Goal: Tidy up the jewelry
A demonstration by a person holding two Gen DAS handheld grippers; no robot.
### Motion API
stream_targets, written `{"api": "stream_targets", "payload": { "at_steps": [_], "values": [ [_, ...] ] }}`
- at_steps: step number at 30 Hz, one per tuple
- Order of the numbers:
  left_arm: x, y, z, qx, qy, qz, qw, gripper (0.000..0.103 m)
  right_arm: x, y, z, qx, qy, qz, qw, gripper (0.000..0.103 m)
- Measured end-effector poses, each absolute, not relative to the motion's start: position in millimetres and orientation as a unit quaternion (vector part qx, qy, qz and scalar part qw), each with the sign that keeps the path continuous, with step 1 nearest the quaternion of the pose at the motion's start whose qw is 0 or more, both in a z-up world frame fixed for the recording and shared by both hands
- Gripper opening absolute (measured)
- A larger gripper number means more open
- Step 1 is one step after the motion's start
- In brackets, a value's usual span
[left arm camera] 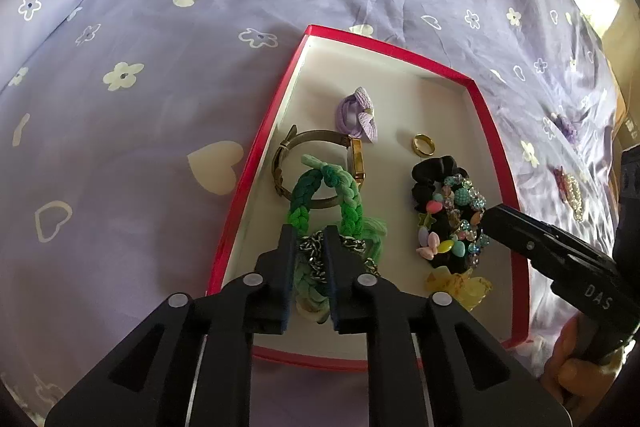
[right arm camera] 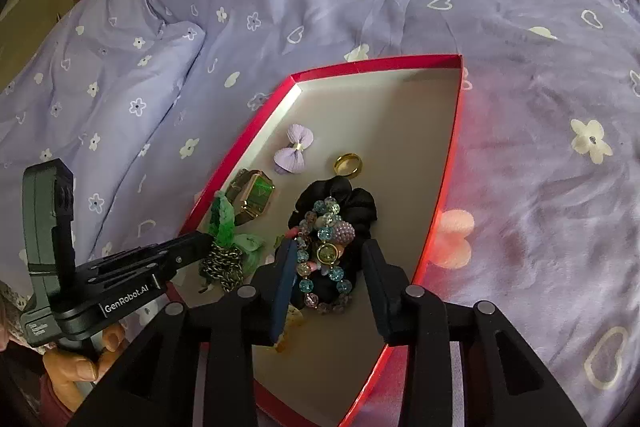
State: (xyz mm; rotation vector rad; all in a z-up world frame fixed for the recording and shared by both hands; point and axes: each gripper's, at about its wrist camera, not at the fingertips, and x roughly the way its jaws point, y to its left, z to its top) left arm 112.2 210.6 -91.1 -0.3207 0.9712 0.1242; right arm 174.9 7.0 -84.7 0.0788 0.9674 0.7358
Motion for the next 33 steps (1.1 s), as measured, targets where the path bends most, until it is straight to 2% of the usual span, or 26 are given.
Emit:
{"api": "stream_targets", "payload": {
  "at_steps": [3,5,12,14,18,21,24,28,33],
  "values": [
    [111,211,-91,-0.153,0.465,0.063,0.870,0.031,174,6,-82,0.039,0.452,0.346,0.821,0.037],
    [110,211,-90,-0.155,0.463,0.064,0.870,0.035,172,3,-80,0.042,0.448,0.345,0.823,0.037],
    [107,203,-85,-0.143,0.462,0.059,0.873,0.042,167,-6,-67,0.054,0.430,0.347,0.832,0.044],
    [106,200,-83,-0.141,0.460,0.057,0.875,0.047,165,-10,-63,0.057,0.423,0.347,0.835,0.052],
    [101,197,-78,-0.137,0.457,0.057,0.877,0.053,160,-17,-56,0.066,0.413,0.350,0.839,0.057],
    [95,196,-75,-0.137,0.454,0.060,0.879,0.060,155,-21,-54,0.070,0.409,0.351,0.839,0.068],
    [86,195,-71,-0.143,0.447,0.060,0.881,0.075,150,-25,-53,0.072,0.409,0.354,0.838,0.073],
    [74,192,-64,-0.144,0.437,0.063,0.886,0.079,143,-31,-52,0.078,0.409,0.355,0.837,0.081],
    [63,191,-60,-0.151,0.432,0.066,0.887,0.084,134,-38,-52,0.088,0.411,0.356,0.835,0.083]
  ]
}}
